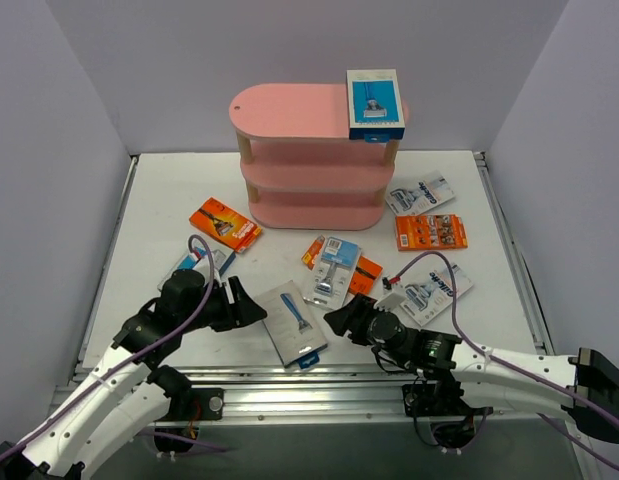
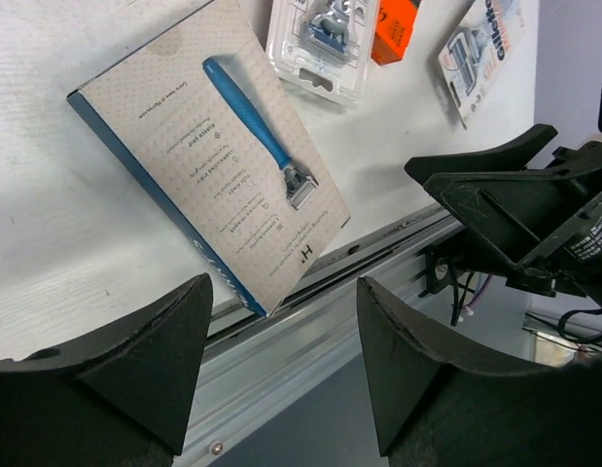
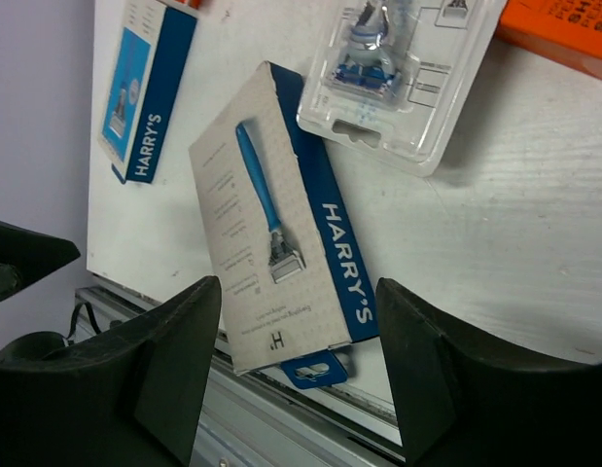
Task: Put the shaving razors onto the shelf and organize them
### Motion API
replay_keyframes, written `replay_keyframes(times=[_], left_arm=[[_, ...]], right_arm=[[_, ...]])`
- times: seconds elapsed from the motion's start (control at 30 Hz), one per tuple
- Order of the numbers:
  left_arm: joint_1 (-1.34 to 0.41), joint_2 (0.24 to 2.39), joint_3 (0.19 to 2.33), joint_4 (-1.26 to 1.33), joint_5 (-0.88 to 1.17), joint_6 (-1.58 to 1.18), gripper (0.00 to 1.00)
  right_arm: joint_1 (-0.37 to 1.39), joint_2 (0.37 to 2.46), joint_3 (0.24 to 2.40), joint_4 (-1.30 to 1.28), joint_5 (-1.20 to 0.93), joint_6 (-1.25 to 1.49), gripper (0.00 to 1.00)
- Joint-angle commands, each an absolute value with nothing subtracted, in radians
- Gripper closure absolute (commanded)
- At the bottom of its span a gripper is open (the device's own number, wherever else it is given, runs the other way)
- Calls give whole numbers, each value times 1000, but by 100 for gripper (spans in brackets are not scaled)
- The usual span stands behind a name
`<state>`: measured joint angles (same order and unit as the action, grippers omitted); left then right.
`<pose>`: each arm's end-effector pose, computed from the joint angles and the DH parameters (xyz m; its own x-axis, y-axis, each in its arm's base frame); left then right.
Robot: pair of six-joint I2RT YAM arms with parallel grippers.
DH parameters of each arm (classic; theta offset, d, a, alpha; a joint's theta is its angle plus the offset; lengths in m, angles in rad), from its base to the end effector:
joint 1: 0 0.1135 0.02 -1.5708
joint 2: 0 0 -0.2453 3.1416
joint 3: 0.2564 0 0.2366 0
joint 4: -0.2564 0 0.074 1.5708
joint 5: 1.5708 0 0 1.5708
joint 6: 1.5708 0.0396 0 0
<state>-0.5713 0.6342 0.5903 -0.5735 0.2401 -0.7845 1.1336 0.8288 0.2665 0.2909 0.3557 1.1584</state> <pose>0.1172 -0.0865 0.2436 -0.8309 -0.2816 -0.4798 0.1431 0.7252 -0.6735 0.0916 0.1635 0.1933 -0.6934 0.5448 -0.4717 -0.1794 0.5034 0.8452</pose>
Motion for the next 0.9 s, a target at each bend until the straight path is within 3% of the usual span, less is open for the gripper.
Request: replay_keyframes(times=[0.0,0.43,0.73,0.87], left_arm=[[-597,653,576,-514,192,-788,31],[-718,779,422,-318,66,-891,44],[-733,928,365,-221,14,-887,67],[-735,920,322,-219,9,-897,71]], right_arm=[[1134,847,247,307,347,1170,39],[1112,1060,204,523,250,1161,44],[1112,1150,215,615,203,1160,45],[1112,1154,209,626,198,1163,45]])
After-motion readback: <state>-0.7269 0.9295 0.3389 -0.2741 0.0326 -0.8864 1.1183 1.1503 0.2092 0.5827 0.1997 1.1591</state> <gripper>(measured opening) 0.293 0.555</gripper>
